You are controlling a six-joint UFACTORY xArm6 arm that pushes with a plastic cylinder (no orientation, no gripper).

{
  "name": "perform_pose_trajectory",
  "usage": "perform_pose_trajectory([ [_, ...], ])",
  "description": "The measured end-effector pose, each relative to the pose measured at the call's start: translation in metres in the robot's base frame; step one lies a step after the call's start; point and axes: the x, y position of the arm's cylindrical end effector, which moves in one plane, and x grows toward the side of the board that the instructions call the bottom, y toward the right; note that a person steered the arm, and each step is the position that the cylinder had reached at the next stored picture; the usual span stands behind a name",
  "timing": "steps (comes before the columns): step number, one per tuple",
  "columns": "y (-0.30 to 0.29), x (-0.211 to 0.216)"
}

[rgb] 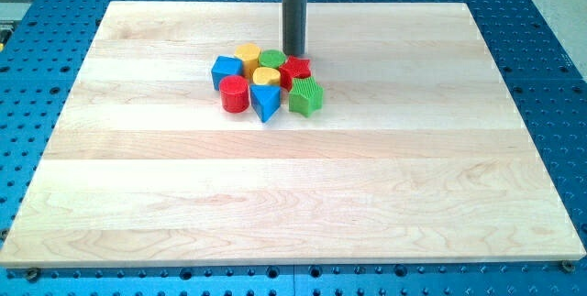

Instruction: Push the yellow hexagon to the top left of the yellow heart

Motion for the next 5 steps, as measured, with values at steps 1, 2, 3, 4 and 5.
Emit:
perform_pose_trajectory([
  [1,-0.046,0.003],
  [2,-0.052,0.022],
  [3,-0.050,0.037],
  [4,-0.074,0.017],
  [5,-0.036,-0.007],
])
